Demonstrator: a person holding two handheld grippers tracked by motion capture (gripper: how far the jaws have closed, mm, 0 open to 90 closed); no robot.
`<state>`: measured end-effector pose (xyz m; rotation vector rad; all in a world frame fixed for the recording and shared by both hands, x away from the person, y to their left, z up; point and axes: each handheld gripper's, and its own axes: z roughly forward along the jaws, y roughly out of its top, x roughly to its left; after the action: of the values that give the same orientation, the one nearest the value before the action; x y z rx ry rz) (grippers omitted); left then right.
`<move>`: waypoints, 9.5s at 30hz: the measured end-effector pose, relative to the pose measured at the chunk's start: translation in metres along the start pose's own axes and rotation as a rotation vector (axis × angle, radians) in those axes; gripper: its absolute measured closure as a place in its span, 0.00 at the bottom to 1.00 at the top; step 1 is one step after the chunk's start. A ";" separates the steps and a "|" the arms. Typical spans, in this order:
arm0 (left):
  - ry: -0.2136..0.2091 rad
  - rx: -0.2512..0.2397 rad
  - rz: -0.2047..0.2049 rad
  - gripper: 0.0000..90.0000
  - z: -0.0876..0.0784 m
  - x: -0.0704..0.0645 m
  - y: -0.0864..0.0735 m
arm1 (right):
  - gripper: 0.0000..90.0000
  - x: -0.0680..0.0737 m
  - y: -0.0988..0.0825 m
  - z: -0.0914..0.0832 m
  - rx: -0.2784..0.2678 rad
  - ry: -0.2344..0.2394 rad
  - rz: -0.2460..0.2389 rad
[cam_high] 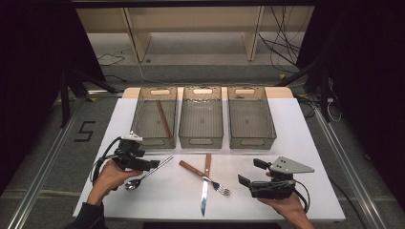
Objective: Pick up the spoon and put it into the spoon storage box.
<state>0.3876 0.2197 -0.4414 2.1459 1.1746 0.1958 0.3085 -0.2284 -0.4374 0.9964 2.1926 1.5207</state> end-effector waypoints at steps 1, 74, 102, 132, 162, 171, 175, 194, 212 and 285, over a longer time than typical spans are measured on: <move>0.003 0.009 0.005 0.21 0.001 0.000 -0.001 | 0.20 0.000 0.000 0.000 0.000 0.001 -0.001; 0.027 0.279 0.142 0.98 0.018 -0.006 -0.016 | 0.21 0.001 -0.003 0.004 0.030 0.001 -0.009; -0.010 0.207 0.105 0.99 0.004 -0.004 -0.011 | 0.22 0.001 -0.003 0.004 0.026 0.002 -0.007; -0.085 -0.079 0.038 0.99 -0.001 -0.009 0.092 | 0.22 0.003 -0.005 0.004 0.022 0.006 0.001; -0.042 -0.103 -0.027 0.99 0.043 -0.001 0.184 | 0.22 0.000 -0.007 0.004 0.019 0.015 0.010; -0.073 -0.106 -0.061 0.99 0.062 -0.008 0.193 | 0.22 0.000 -0.007 0.004 0.022 0.017 0.012; -0.076 -0.111 -0.062 0.99 0.067 -0.012 0.193 | 0.22 0.000 -0.007 0.004 0.016 0.018 0.010; -0.079 -0.107 -0.069 0.99 0.087 -0.020 0.193 | 0.22 0.001 -0.007 0.004 0.022 0.018 0.009; -0.085 -0.091 -0.105 0.88 0.098 -0.014 0.186 | 0.22 0.000 -0.007 0.003 0.019 0.016 0.009; -0.139 -0.385 0.063 0.22 0.000 -0.044 -0.019 | 0.22 0.025 0.011 0.058 0.144 0.084 -0.037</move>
<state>0.3492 0.1918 -0.4454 1.8267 0.9072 0.2724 0.3289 -0.1688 -0.4465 0.9444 2.3938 1.4300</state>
